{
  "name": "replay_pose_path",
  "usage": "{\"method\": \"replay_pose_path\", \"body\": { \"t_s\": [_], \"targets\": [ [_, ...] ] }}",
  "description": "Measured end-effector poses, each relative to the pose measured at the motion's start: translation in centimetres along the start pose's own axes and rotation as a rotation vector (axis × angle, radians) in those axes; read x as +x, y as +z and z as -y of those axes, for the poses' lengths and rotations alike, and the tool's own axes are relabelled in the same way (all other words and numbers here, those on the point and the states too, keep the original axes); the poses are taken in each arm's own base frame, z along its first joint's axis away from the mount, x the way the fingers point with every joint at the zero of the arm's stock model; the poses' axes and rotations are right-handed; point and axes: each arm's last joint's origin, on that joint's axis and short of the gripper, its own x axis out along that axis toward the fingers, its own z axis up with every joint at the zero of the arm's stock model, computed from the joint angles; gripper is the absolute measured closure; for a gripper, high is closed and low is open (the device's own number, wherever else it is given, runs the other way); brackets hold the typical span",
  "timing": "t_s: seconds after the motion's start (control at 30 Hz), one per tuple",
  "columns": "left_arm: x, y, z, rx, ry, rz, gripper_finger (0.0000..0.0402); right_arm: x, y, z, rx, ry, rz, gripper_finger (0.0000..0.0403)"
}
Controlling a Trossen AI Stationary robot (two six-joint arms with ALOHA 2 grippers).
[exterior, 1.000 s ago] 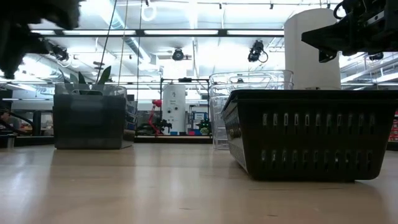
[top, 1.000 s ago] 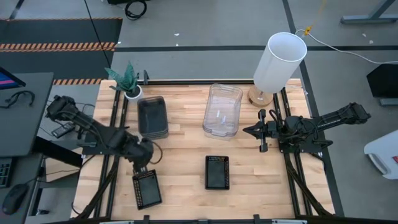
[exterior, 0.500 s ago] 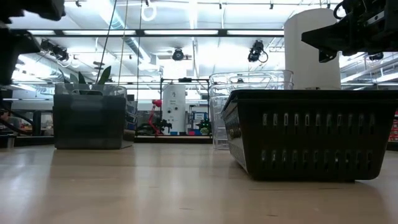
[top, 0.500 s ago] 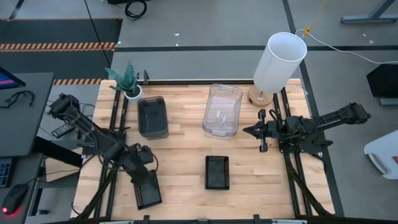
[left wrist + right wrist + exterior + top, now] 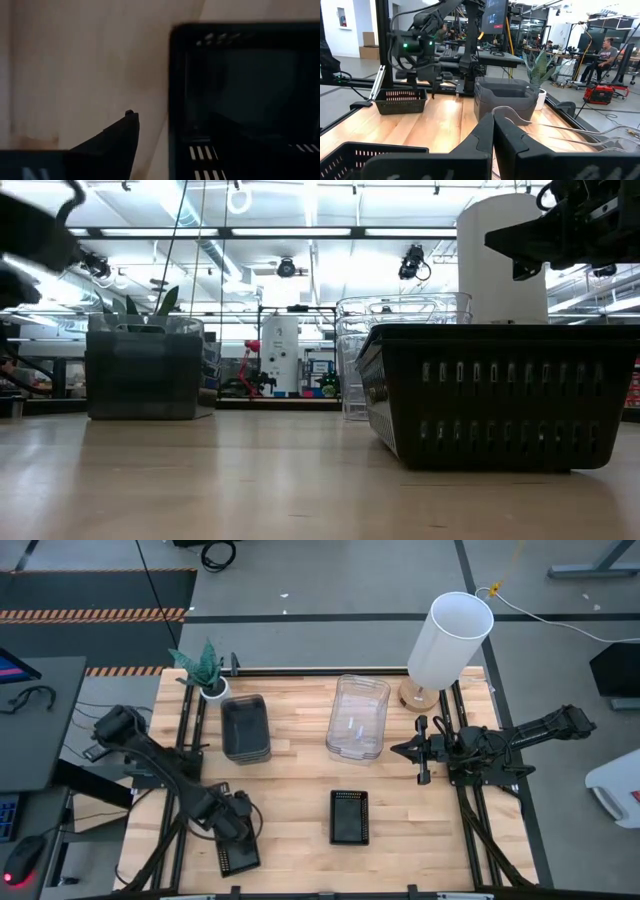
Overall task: Stack baskets by color
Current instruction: Stack the left black bin on the right black bin
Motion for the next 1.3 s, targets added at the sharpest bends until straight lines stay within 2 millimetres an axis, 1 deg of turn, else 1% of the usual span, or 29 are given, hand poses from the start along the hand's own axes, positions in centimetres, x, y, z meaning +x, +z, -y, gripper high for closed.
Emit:
{"method": "replay_pose_path", "body": {
  "t_s": [0.17,0.33,0.43,0.6,0.63,0.73,0.87,1.03,1.2,1.3],
  "targets": [
    [1.3,0.1,0.4,0.003,0.017,-0.059,0.0189,0.0,0.0,0.0,0.0,0.0,0.0,0.0387],
    [1.8,0.1,0.5,0.002,0.031,-0.075,0.0242,0.0,0.0,0.0,0.0,0.0,0.0,0.0387],
    [1.9,0.4,0.3,-0.012,0.032,-0.074,0.0287,0.0,0.0,0.0,0.0,0.0,0.0,0.0387],
    [1.9,1.3,-0.2,-0.027,0.02,-0.07,0.0382,0.0,0.0,0.0,0.0,0.0,0.0,0.0387],
    [1.9,1.6,-0.3,-0.022,0.012,-0.065,0.039,0.0,0.0,0.0,0.0,0.0,0.0,0.0387],
    [1.8,2.6,-0.6,-0.006,-0.01,-0.045,0.039,0.0,0.0,0.0,0.0,0.0,0.0,0.0387],
    [0.3,5.0,-0.6,0.043,-0.037,0.029,0.0395,0.0,0.0,0.0,0.0,0.0,0.0,0.0387],
    [-3.0,8.5,-0.5,0.106,-0.043,0.17,0.0396,0.0,0.0,0.0,0.0,0.0,0.0,0.0387],
    [-6.3,11.9,-1.4,0.136,-0.061,0.285,0.0397,0.0,0.0,0.0,0.0,0.0,0.0,0.0387],
    [-8.0,13.9,-2.3,0.131,-0.079,0.363,0.0397,0.0,0.0,0.0,0.0,0.0,0.0,0.0387]
  ]
}}
